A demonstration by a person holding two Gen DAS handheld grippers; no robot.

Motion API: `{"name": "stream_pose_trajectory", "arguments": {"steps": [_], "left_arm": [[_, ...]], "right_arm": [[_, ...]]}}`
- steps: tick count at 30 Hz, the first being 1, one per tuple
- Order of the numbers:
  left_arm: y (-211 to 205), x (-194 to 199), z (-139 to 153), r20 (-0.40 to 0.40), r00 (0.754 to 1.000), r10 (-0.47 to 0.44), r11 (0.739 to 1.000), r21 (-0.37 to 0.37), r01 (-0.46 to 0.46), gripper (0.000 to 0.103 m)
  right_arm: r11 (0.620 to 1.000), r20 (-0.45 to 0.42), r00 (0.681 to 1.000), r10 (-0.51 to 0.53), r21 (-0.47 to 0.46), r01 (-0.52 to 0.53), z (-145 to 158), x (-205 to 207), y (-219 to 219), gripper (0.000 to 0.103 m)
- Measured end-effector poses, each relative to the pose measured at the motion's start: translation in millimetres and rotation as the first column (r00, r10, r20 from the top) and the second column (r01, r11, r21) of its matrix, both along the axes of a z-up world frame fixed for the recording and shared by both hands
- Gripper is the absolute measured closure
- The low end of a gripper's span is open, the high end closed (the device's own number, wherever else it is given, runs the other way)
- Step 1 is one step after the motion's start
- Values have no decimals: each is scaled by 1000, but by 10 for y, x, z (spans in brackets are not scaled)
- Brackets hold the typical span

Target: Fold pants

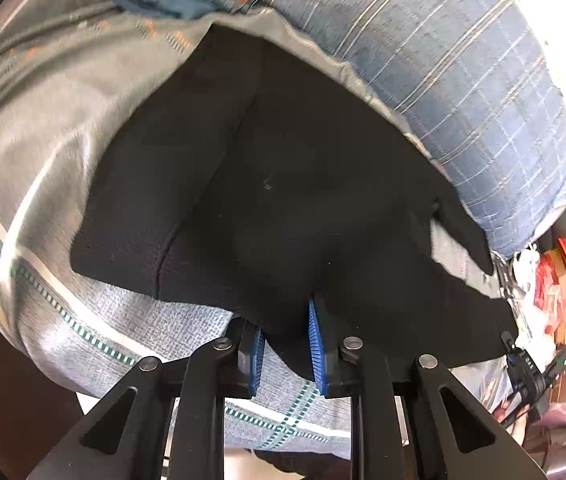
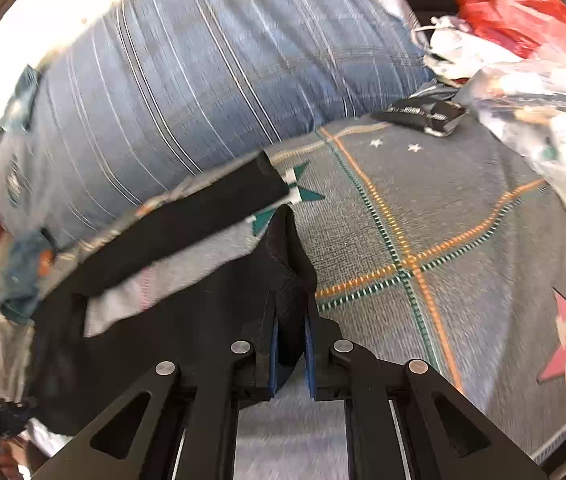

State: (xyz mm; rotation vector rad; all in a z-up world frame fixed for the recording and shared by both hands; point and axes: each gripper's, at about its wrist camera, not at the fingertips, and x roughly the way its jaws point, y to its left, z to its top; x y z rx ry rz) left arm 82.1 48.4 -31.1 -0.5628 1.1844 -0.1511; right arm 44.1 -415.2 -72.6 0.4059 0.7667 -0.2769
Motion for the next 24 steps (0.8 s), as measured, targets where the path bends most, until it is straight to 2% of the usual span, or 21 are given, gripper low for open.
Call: {"name": "stream_pose_trajectory", "arguments": {"steps": [3,6,7,9,10,11,13,14,16,18,20,22,24], "left_arm": [[2,-25,-5,-3,999,-33,999,29,33,83],[0,6,-214,-74,996,-42,999,24,44,82],[5,-3,-220,-63,997,-39,999,13,40,82],[1,-18,-159,-62,995,-72,997,17,74,80],[8,-43,-120,-63,993,-97,995,10,98,79],[25,-98,-52,-64,988,-141,990,-19,140,79],[62,-165,75,-41,979,-200,978,-59,198,77],[92,-212,192,-4,975,-224,973,-66,223,76],[173,-182,421,68,972,-227,973,-31,229,68],[272,13,613,147,971,-187,982,29,184,39],[363,281,660,184,975,-123,990,93,107,27],[393,615,572,164,983,-88,991,116,70,27],[446,1009,396,79,995,-59,993,111,50,30]], "right_arm": [[999,2,1000,-19,35,19,-3,-218,-27,94],[998,-87,995,-44,46,48,-253,-278,-97,94],[996,-103,994,-48,68,55,-325,-294,-114,93],[995,-80,995,-65,72,70,-283,-346,-115,86],[995,-88,993,-83,55,88,-237,-366,-114,80],[995,-86,992,-93,39,96,-190,-392,-114,75],[994,-59,992,-110,-16,109,-13,-462,-129,75],[993,-46,992,-114,-36,113,57,-478,-142,75],[992,-18,994,-112,-66,110,228,-448,-178,72],[993,-5,996,-92,-74,91,342,-322,-200,70],[996,-5,998,-56,-67,56,407,-73,-223,68],[999,-13,1000,-15,-35,15,418,251,-240,68],[999,-36,999,35,11,-35,389,634,-260,66]]}}
